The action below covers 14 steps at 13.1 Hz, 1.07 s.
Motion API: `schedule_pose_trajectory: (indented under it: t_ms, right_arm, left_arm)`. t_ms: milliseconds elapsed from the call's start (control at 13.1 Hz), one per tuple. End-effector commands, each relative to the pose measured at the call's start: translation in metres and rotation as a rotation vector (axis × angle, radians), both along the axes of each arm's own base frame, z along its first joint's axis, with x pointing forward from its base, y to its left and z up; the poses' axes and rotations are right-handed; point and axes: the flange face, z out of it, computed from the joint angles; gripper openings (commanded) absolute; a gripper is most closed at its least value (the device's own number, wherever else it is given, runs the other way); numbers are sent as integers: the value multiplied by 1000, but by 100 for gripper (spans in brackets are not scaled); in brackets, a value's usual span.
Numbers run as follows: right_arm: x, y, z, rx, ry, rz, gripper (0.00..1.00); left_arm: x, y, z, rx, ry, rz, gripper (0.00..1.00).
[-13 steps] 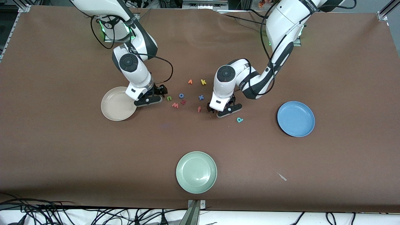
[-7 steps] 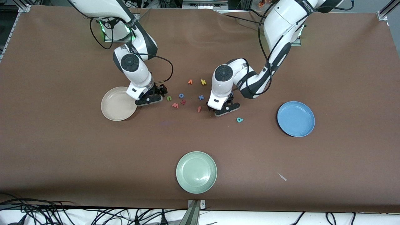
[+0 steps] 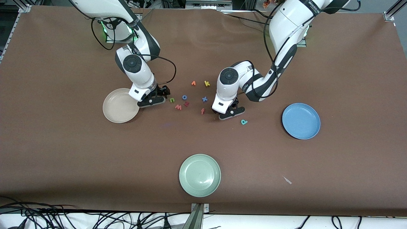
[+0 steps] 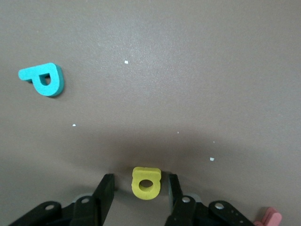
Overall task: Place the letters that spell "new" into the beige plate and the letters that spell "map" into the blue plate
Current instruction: 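Grasp the orange e with the right gripper while the left gripper grasps the yellow letter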
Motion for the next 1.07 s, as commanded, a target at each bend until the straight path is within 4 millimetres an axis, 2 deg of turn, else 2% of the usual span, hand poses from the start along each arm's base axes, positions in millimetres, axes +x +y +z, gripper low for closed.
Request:
schedule_pose_trajectory:
  t_ms: [0,153,229,534,763,992]
  right_arm:
    - [-1,1,-16,23,-30,-12,99]
    - [0,0,-22,34,-44,-13,99]
    - [1,-1,-21,34,-45,-13,99]
    - [1,-1,-22,32,-43,-16,99]
    - [-1,-3,-24,28,-38,-15,98]
    - [-3,-6,-28,22,-31,-19,88]
  left_arm:
    - [6,-3,-4,6,-20,-31,47]
    - [5,-3,-7,8,-15,-33,40]
    - [5,-2,-7,9,-16,-33,35]
    - [5,1,-18,32,-22,-69,23]
    - [9,0,-11,27,-33,-75,13]
    - [21,5,7,29,-34,-70,9]
